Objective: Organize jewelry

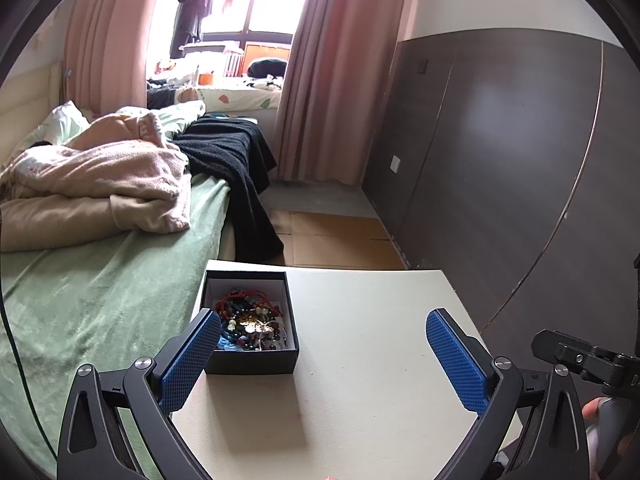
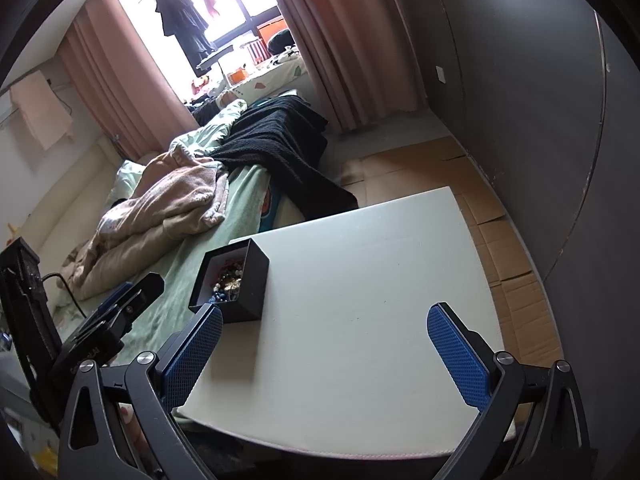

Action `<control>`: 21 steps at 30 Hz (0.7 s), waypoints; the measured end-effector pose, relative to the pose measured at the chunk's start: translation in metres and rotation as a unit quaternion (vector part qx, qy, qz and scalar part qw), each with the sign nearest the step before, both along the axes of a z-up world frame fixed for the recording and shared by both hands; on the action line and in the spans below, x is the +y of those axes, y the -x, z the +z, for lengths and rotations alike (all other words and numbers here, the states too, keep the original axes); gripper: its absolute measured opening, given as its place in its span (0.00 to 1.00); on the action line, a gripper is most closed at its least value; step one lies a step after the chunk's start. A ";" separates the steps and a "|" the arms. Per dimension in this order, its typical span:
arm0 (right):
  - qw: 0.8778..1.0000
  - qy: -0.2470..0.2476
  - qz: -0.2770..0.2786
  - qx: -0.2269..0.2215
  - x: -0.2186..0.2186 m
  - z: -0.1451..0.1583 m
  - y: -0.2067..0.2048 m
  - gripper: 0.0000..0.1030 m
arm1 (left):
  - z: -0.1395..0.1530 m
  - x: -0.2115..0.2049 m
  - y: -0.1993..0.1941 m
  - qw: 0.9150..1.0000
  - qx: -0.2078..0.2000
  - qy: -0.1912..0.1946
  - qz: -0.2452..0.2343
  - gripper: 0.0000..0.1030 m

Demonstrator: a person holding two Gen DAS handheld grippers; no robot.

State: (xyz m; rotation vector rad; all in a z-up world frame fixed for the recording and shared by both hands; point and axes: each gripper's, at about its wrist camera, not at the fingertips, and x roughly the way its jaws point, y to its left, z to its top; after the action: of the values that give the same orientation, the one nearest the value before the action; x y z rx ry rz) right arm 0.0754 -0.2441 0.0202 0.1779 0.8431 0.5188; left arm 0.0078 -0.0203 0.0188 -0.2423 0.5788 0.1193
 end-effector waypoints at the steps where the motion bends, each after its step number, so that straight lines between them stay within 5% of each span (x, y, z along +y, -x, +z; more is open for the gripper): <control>1: 1.000 0.002 0.000 0.000 0.000 0.000 0.000 1.00 | 0.000 0.000 0.000 1.000 0.001 0.000 0.000 0.99; 21: 1.000 0.000 -0.006 0.004 -0.002 -0.002 0.000 1.00 | -0.004 -0.003 -0.002 1.000 0.010 0.000 0.000 0.99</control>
State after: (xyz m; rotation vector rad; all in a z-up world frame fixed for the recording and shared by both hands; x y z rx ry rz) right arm 0.0754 -0.2457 0.0179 0.1841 0.8489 0.5070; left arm 0.0100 -0.0236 0.0147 -0.2411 0.5990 0.1209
